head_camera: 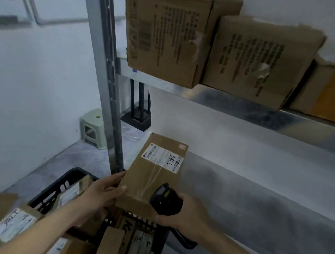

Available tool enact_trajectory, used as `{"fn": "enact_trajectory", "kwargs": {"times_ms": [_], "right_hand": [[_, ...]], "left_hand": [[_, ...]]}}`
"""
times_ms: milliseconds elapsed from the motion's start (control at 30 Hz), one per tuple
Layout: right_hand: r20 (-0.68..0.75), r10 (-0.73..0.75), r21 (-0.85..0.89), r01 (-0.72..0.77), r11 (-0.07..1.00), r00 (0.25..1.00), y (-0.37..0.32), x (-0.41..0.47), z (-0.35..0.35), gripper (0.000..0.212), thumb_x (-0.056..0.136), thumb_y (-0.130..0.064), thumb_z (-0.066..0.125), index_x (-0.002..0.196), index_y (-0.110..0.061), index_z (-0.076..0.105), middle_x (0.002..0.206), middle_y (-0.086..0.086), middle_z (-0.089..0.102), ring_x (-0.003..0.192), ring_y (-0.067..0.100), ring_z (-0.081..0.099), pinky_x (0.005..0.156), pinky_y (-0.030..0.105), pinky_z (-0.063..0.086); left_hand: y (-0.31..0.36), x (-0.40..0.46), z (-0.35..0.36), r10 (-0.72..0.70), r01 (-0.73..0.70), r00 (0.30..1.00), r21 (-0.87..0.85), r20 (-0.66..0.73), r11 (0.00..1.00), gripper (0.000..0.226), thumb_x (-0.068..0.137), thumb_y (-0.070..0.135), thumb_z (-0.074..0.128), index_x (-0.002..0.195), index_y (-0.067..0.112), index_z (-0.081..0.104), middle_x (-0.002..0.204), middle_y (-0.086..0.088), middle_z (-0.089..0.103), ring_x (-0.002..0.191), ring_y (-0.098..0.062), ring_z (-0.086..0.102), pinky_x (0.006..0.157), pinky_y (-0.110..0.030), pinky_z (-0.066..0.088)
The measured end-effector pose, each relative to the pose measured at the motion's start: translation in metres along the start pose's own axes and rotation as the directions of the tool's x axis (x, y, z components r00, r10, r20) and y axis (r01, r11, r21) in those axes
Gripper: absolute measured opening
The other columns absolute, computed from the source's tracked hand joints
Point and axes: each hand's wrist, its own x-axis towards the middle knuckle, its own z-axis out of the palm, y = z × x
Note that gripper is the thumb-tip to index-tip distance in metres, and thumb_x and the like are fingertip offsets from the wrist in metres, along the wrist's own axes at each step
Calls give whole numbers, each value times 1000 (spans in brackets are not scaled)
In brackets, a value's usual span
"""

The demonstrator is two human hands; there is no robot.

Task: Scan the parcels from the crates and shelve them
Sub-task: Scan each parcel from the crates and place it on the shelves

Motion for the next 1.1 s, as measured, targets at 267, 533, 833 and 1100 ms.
{"fn": "enact_trajectory", "kwargs": {"times_ms": [267,533,833,1100], "right_hand": [[-83,-26,-62,21,998,996,1,43,7,49,70,-39,93,107,-43,61,98,-21,69,89,-3,65,67,16,50],[-112,-18,-88,8,996,994,-1,63,9,64,65,-43,94,122,-36,67,102,-15,73,92,2,68,77,26,59],[-201,-65,-41,58,997,977,-8,50,12,75,70,-43,94,136,-37,61,115,-15,71,103,4,66,83,23,57],[-324,-94,-55,80,995,941,1,6,32,89,71,-46,92,148,-33,49,130,-12,66,116,10,63,94,35,57]], "left_hand": [[-2,50,-5,30,-31,999,-39,-33,999,32,99,16,60,125,34,61,105,16,76,94,-5,72,74,-18,58],[2,70,-8,47,-49,987,-11,-154,999,29,99,15,60,126,27,62,108,9,72,79,-3,72,71,-21,60],[2,64,-15,86,-72,962,64,-258,995,51,97,33,65,145,21,52,117,5,67,100,-3,62,88,-30,52],[-27,5,-18,145,-64,900,206,-411,977,50,95,43,65,140,23,56,110,10,64,107,-14,62,94,-36,52]]}}
